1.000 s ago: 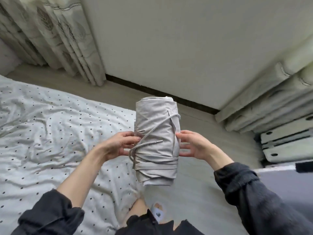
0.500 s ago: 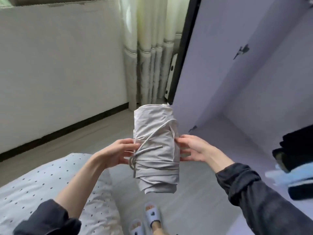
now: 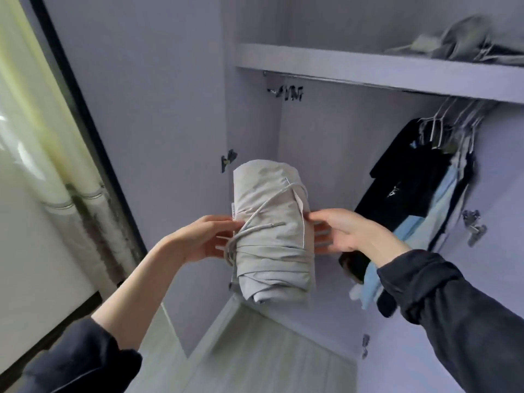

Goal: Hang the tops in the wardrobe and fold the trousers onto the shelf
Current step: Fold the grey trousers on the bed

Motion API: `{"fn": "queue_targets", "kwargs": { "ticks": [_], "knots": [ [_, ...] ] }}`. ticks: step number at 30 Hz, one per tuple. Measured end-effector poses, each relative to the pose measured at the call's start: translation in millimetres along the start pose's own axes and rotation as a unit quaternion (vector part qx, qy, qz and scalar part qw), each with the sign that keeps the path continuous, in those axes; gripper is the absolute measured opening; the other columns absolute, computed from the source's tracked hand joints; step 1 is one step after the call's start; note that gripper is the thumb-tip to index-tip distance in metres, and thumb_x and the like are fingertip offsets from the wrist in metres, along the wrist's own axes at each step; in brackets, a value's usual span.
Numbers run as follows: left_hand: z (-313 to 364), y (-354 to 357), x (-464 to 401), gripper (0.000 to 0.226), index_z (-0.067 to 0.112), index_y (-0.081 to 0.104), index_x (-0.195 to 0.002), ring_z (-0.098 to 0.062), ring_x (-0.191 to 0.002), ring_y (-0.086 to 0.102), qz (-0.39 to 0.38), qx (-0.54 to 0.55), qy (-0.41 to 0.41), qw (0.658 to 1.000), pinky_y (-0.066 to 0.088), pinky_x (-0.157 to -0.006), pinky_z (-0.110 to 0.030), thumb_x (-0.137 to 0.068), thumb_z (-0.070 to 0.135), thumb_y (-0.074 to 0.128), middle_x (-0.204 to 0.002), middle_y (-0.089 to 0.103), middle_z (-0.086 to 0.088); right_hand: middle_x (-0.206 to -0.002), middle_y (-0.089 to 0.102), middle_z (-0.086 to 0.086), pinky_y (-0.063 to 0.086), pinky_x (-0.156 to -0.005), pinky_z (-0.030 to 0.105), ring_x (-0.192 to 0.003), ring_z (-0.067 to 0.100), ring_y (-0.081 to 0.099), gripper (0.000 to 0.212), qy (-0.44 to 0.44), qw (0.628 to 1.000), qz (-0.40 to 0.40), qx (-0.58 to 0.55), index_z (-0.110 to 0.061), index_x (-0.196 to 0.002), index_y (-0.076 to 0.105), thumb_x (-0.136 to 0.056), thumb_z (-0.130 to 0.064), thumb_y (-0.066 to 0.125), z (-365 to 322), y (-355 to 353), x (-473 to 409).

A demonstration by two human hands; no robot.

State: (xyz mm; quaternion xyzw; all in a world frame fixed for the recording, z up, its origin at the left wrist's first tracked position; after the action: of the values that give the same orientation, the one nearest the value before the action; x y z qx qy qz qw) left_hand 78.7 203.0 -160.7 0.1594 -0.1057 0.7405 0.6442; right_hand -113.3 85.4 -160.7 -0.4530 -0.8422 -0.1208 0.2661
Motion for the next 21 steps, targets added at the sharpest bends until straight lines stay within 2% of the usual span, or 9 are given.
{"fn": "queue_targets", "kwargs": {
  "ticks": [3, 8, 11, 15, 17, 21],
  "knots": [
    [77.2, 18.9, -29.1, 0.017, 0.008, 0.065, -0.097, -0.011, -0.056, 0.058, -0.008, -0.028, 0.053, 0.998, 0.052, -0.052, -0.024, -0.092, 0.022, 0.056, -0.069, 0.063, -0.001, -0.101, 0.057, 0.017, 0.051, -0.062, 0.04, -0.081, 0.031, 0.06, 0.008, -0.041, 0.999, 0.025, -0.004, -0.01, -0.09, 0.059, -0.093, -0.017, 0.056, -66.3, -42.1, 11.1],
    [207.3, 58.8, -65.0, 0.028, 0.004, 0.066, -0.105, -0.017, -0.073, 0.062, -0.037, -0.065, 0.118, 0.99, 0.054, -0.056, -0.025, -0.089, 0.026, 0.06, -0.088, 0.066, -0.008, -0.092, 0.058, 0.013, 0.05, -0.063, 0.038, -0.077, 0.026, 0.059, 0.011, -0.114, 0.991, 0.069, -0.011, -0.01, -0.09, 0.057, -0.094, -0.02, 0.055, -177.0, -105.2, 39.4],
    [273.6, 78.8, -85.1, 0.028, 0.004, 0.066, -0.107, -0.017, -0.071, 0.066, -0.058, -0.08, 0.153, 0.983, 0.055, -0.057, -0.027, -0.091, 0.027, 0.06, -0.091, 0.068, -0.008, -0.094, 0.058, 0.012, 0.05, -0.065, 0.038, -0.079, 0.025, 0.06, 0.01, -0.156, 0.983, 0.092, -0.022, -0.011, -0.093, 0.059, -0.094, -0.019, 0.053, -232.9, -137.9, 49.2],
    [342.7, 94.1, -119.9, 0.037, 0.005, 0.062, -0.118, -0.022, -0.088, 0.064, -0.08, -0.093, 0.183, 0.975, 0.059, -0.074, -0.035, -0.089, 0.029, 0.062, -0.107, 0.066, -0.01, -0.094, 0.06, 0.011, 0.052, -0.063, 0.036, -0.079, 0.023, 0.06, 0.01, -0.191, 0.973, 0.127, -0.023, -0.011, -0.095, 0.059, -0.094, -0.02, 0.055, -292.8, -173.9, 52.1],
    [371.6, 100.4, -141.4, 0.036, 0.006, 0.063, -0.116, -0.021, -0.089, 0.064, -0.097, -0.098, 0.189, 0.972, 0.058, -0.076, -0.035, -0.089, 0.029, 0.062, -0.106, 0.066, -0.009, -0.092, 0.059, 0.01, 0.051, -0.062, 0.036, -0.079, 0.022, 0.059, 0.01, -0.202, 0.969, 0.143, -0.023, -0.011, -0.092, 0.059, -0.094, -0.02, 0.054, -318.2, -187.5, 47.0],
    [414.0, 105.6, -183.7, 0.022, 0.01, 0.066, -0.099, -0.015, -0.073, 0.067, -0.121, -0.115, 0.197, 0.966, 0.058, -0.062, -0.028, -0.092, 0.029, 0.058, -0.089, 0.068, -0.005, -0.086, 0.06, 0.009, 0.052, -0.048, 0.026, -0.074, 0.02, 0.06, 0.011, -0.215, 0.962, 0.169, -0.026, -0.011, -0.089, 0.057, -0.092, -0.022, 0.058, -358.6, -213.4, 26.9]
  ]
}}
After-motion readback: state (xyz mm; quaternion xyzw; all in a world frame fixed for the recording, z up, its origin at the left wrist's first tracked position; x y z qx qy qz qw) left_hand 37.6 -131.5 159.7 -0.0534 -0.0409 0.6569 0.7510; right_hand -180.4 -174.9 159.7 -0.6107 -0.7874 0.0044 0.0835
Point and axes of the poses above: each hand's wrist, its own x-axis away from the middle knuckle, its own y-axis out of the palm, z = x × y, the point moved 9 cm from there along -x, towards the middle knuckle
